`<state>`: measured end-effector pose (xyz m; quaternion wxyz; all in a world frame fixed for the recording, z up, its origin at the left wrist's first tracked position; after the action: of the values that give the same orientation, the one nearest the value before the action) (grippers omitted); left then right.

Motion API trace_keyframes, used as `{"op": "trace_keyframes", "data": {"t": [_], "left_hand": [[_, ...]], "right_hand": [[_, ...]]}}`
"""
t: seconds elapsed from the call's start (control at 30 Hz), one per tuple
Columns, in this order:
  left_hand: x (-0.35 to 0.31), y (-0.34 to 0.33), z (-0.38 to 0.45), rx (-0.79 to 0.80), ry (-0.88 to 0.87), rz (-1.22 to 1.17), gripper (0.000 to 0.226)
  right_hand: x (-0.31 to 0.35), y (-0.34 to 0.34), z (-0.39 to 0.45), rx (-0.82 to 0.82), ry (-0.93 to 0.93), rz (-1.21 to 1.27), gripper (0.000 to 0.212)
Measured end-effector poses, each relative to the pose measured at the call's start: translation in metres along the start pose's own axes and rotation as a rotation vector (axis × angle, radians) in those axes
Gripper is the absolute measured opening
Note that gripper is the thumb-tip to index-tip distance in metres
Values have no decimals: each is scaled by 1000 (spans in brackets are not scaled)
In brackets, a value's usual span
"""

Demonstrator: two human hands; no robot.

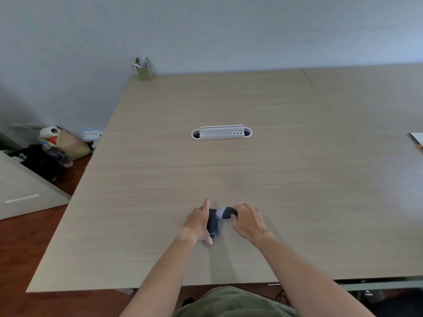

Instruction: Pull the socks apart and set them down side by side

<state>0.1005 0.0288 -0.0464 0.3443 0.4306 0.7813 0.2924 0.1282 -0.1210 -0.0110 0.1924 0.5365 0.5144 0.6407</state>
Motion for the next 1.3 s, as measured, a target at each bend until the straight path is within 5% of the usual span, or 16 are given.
{"op": "trace_keyframes", "data": {"t": [0.07,0.17,0.3,0.43,0.63,0.8,0.97,1.17,1.3], "left_hand": [[0,0,1,-15,-4,-9,135],[-3,0,1,-25,-22,3,132],[-2,-1,2,-26,-12,6,129],[0,-2,4,-16,-5,20,128],[-3,-3,5,-23,-19,45,127],[-3,-3,7,-29,-23,51,131],[-3,-4,8,-30,-31,43,132],[-4,-5,10,-37,-44,62,129],[-4,-5,12,-45,-54,71,125]], "right_hand": [[-1,3,-4,-64,28,46,17],[13,-11,-11,50,167,69,17],[-2,4,-15,-103,76,-7,19],[14,-6,-16,31,254,-16,17],[0,4,-18,-76,169,-41,16],[18,-9,-17,70,326,-94,17],[9,0,-7,-81,184,-124,19],[23,-8,-7,53,304,-60,13],[16,0,-6,-106,267,-59,18]]}}
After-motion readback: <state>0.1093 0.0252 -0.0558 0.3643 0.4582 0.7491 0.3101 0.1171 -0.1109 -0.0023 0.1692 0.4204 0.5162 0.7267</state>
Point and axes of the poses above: each hand's wrist, its own z-axis towards the middle knuckle, its own y-axis out of the back of the hand, x = y × z, the point moved 10 cm from there along z, towards the middle knuckle, and after that the axes turned 14 degrees about y, right-handed, at the moved point
